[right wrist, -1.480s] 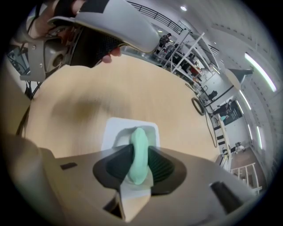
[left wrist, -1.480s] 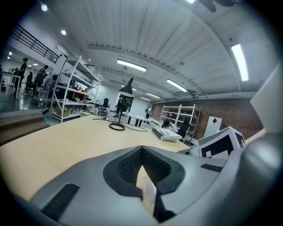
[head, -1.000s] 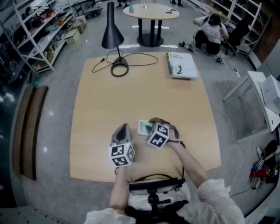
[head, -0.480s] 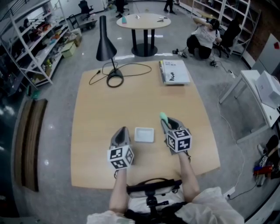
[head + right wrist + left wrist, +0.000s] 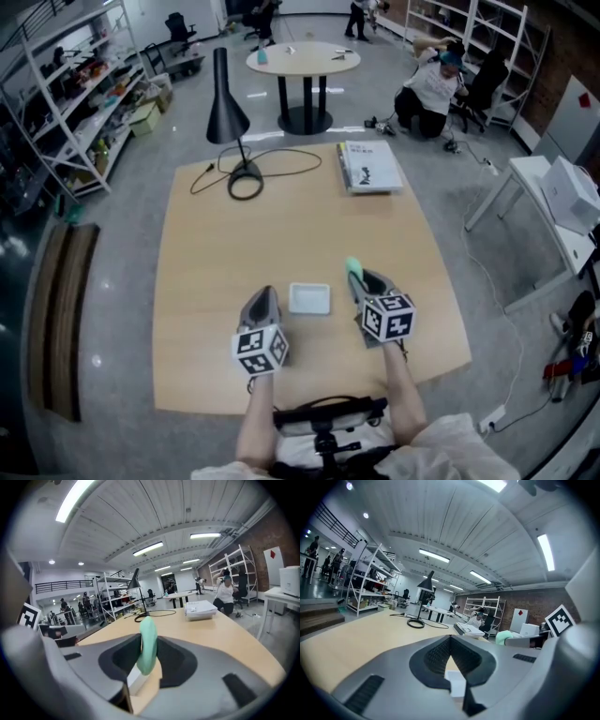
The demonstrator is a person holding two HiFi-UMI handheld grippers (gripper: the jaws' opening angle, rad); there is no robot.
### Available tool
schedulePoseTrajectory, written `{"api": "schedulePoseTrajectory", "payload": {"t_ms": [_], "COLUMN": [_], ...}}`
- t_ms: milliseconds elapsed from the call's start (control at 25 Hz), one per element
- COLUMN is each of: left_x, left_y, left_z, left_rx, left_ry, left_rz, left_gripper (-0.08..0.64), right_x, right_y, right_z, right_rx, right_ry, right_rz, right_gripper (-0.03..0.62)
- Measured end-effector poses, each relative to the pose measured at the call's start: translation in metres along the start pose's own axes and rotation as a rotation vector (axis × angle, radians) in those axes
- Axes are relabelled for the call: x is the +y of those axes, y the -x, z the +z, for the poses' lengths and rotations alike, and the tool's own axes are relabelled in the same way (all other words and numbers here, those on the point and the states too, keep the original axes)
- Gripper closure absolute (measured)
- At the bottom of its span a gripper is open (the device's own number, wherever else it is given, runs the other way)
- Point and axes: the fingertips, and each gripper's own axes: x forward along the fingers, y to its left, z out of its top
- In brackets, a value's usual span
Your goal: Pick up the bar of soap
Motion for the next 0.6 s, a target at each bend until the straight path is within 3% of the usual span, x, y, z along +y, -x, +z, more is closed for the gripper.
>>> {"api": "schedulePoseTrajectory", "payload": {"t_ms": [360,600], "left_x": [0.018,-0.009], "left_y": [0.036,0.086], "left_z": [-0.012,-0.013], "left_rx": [-0.003,-0.033], "left_ry": [0.039,0.008], "left_rz": [-0.004,-0.003], "left_gripper": [0.554,0.554], "right_x": [0.032,0.04], "right_y": [0.045,0.1], "right_z": [0.008,0.002], "right_rx": [-0.077,-0.125], "right_ry": [-0.009,-0.004], "right_rz": [-0.034,-0.029], "right_gripper": [0.48,0.48]}}
